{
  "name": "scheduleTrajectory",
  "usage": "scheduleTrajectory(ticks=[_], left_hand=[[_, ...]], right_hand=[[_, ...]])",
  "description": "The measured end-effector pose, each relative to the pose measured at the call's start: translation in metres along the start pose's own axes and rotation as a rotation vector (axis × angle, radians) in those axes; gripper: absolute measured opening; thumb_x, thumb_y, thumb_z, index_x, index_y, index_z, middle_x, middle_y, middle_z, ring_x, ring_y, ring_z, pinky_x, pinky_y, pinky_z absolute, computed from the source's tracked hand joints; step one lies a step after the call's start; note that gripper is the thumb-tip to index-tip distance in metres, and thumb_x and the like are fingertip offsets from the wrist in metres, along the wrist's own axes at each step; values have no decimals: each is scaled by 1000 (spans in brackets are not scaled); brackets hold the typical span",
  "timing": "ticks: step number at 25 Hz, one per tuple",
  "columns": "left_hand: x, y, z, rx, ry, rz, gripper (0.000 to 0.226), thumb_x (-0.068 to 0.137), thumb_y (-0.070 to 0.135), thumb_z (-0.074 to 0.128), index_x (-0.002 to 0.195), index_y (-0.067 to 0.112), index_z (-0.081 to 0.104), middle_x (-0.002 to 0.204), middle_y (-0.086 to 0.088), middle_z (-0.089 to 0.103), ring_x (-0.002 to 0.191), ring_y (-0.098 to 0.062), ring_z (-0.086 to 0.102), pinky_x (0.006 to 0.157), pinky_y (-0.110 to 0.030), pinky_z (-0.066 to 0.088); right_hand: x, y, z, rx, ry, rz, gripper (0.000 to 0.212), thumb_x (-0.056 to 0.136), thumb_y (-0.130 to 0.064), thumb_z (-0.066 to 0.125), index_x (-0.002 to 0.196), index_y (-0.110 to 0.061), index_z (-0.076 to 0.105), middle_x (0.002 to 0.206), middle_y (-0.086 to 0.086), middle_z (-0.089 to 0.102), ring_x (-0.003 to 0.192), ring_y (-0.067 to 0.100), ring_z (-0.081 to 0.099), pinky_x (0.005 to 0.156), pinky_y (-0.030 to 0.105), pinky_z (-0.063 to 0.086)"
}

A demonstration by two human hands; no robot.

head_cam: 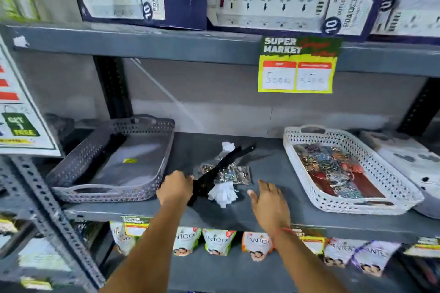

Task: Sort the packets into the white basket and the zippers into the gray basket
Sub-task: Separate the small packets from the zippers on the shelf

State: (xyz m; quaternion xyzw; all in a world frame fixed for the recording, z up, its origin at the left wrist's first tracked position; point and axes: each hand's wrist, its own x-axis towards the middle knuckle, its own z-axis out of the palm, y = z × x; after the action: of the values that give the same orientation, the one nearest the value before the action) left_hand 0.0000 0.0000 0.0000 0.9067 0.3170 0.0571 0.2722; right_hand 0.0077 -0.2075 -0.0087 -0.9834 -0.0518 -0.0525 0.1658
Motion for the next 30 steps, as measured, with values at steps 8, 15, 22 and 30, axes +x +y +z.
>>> scheduleTrajectory(ticks=[8,15,22,30], left_hand=[[81,15,31,-476,-325,-220,28,76,3,69,93,-18,65,76,-30,58,70,-33,60,65,-34,38],[100,10,18,-602,-204,-196,36,86,0,48,54,15,41,54,-8,41,50,-19,39,51,-23,27],[105,43,-23,-322,52,2,24,89,3,43,68,11,50,99,-29,65,103,-39,62,79,-39,49],[30,102,-11,-514,-584,165,25,86,-5,53,73,16,55,59,3,64,38,-2,61,43,-16,44]], right_hand=[[74,-47,16,172,-246,154,50,87,-45,51,115,-4,61,125,18,60,119,35,51,94,39,47],[102,-69,33,370,-351,212,18,82,-19,64,90,-3,64,105,18,66,97,29,64,79,30,50],[128,-55,1,613,-304,235,13,80,-3,62,91,-3,69,86,13,67,81,23,64,65,26,51],[136,22,-81,698,-308,273,21,79,6,64,71,-13,58,81,10,56,71,18,50,53,19,36]])
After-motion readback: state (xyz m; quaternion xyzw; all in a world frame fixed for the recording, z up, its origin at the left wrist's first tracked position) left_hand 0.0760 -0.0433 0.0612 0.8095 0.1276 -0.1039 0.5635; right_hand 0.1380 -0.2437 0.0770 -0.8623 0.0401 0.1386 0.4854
